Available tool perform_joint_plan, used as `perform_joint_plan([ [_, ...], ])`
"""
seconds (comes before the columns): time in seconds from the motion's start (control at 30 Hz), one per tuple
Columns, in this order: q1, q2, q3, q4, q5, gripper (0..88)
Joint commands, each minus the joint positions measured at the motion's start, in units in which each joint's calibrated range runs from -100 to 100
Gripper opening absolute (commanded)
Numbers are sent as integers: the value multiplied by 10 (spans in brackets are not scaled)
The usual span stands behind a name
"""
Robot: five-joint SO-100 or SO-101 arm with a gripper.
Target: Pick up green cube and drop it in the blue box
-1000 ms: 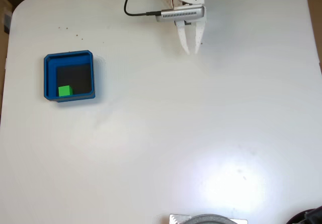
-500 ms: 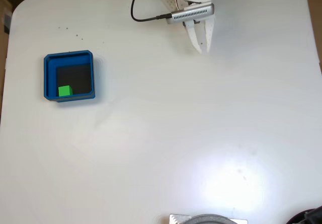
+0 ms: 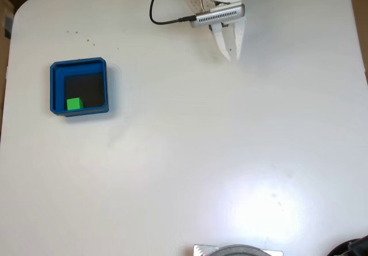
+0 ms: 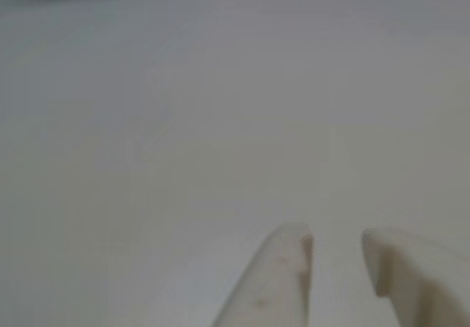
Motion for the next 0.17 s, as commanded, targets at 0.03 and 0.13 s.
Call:
perform_joint_plan([
  [0.03, -2, -13, 6, -13, 0, 23],
  [0.13, -2, -13, 6, -13, 0, 23],
])
